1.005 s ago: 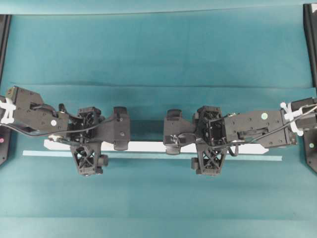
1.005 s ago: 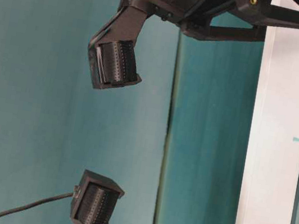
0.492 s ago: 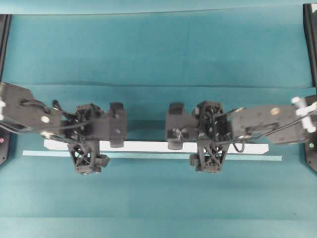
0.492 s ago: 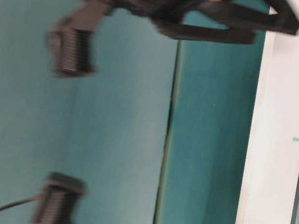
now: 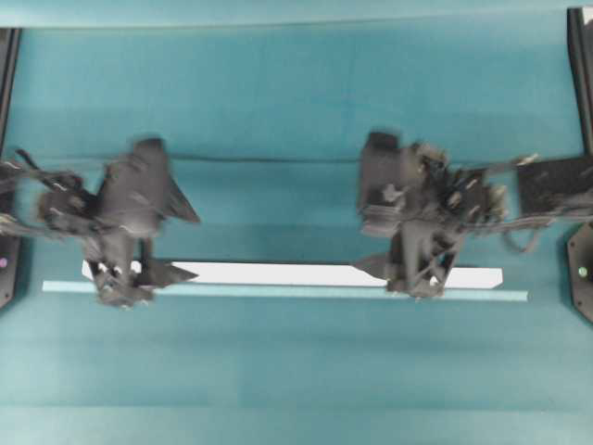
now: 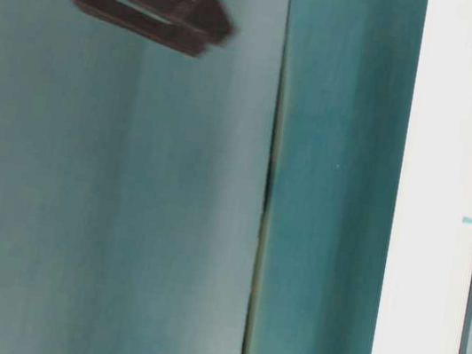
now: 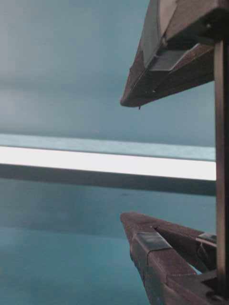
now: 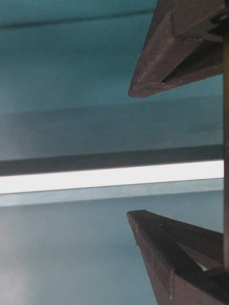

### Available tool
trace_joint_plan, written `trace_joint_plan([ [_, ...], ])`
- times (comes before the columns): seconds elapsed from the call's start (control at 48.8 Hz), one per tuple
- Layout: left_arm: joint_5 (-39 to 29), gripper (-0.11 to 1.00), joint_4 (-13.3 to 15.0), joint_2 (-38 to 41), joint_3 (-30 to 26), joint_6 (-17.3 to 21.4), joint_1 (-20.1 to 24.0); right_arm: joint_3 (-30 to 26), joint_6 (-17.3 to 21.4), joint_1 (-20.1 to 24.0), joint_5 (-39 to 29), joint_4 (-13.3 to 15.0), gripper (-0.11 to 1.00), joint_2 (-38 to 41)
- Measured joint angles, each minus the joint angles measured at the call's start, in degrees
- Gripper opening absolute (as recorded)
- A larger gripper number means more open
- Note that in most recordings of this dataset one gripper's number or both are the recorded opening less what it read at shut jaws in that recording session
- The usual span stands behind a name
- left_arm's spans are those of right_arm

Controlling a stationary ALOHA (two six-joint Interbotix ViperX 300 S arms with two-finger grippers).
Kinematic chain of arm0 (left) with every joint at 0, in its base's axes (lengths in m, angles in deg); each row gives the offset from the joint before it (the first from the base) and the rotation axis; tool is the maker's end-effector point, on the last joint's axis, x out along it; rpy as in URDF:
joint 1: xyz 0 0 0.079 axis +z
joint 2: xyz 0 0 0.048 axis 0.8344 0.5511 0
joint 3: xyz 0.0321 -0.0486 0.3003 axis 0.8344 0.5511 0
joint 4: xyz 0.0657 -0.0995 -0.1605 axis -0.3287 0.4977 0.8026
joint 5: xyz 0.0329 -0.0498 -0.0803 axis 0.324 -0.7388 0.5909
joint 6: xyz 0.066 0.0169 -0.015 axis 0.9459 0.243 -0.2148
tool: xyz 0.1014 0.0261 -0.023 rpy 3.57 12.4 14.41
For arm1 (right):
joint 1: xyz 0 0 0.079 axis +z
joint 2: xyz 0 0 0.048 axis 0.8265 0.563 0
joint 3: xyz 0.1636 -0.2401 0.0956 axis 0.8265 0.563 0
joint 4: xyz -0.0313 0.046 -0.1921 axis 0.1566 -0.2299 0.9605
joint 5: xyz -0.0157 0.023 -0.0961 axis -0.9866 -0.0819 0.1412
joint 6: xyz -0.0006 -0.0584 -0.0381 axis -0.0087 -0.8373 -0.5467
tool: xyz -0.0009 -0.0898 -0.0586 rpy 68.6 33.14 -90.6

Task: Lift a wooden board with both hands.

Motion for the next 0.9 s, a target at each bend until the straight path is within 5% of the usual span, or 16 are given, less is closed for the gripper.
trace_joint_plan([
  [0.903, 14.0, 0.98, 0.1, -21.8, 3.4, -0.5, 0.2, 6.5, -0.1, -0.1, 19.0, 1.4, 0.94, -21.0],
])
